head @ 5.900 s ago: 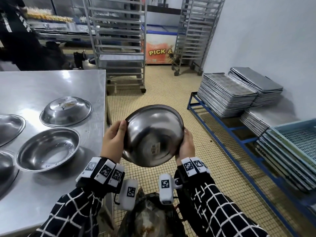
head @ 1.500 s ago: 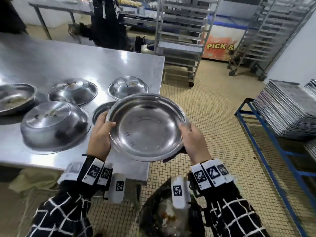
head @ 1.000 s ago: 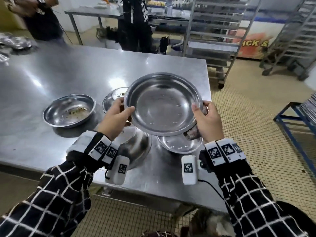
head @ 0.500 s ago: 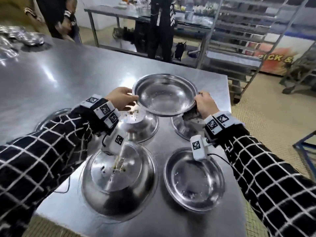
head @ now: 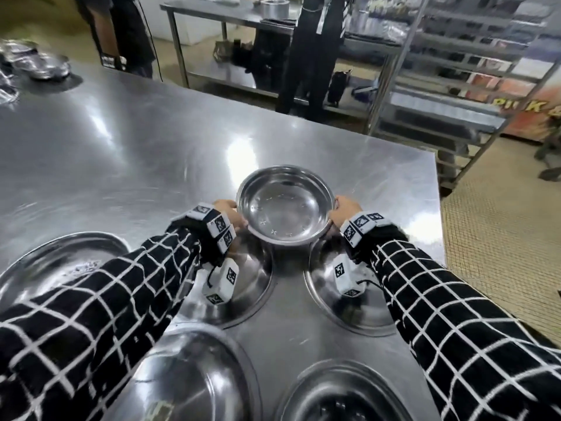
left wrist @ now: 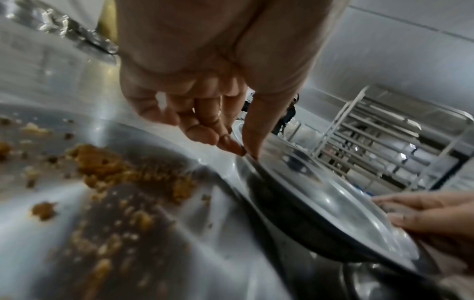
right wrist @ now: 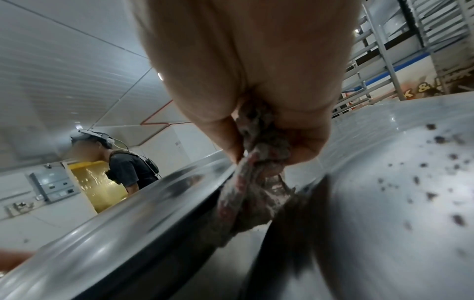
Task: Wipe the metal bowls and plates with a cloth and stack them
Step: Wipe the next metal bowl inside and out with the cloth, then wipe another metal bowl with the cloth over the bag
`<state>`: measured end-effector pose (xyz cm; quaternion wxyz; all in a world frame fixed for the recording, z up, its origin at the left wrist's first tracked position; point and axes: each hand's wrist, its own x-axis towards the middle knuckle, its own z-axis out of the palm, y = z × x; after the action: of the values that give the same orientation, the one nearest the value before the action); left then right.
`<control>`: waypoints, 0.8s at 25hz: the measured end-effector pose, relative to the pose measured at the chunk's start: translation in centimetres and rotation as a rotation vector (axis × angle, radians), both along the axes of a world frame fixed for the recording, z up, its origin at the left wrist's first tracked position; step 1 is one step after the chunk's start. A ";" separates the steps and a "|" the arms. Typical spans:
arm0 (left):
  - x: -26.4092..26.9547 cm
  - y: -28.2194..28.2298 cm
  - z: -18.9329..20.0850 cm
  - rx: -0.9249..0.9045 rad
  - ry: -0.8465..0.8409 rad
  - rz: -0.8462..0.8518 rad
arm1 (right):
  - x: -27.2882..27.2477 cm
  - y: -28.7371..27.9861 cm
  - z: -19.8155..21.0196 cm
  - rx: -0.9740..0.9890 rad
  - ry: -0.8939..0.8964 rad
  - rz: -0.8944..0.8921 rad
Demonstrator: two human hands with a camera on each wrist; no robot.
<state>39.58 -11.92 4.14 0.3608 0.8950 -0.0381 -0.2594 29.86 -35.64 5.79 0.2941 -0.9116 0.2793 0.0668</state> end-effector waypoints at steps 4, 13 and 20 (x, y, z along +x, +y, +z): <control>1.1 -0.3 -2.7 0.076 0.003 -0.009 | 1.3 -1.2 -2.0 -0.084 0.136 0.123; -0.1 0.7 -1.2 0.195 -0.104 -0.137 | 0.2 0.5 -1.6 -0.132 -0.075 -0.026; -5.4 9.5 3.9 0.095 -0.304 -0.059 | -4.1 8.0 1.1 0.255 -0.632 0.074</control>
<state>34.19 -2.38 8.01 0.3005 0.9385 -0.1063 -0.1331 25.73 -27.61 6.91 0.4749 -0.8528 0.1304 -0.1740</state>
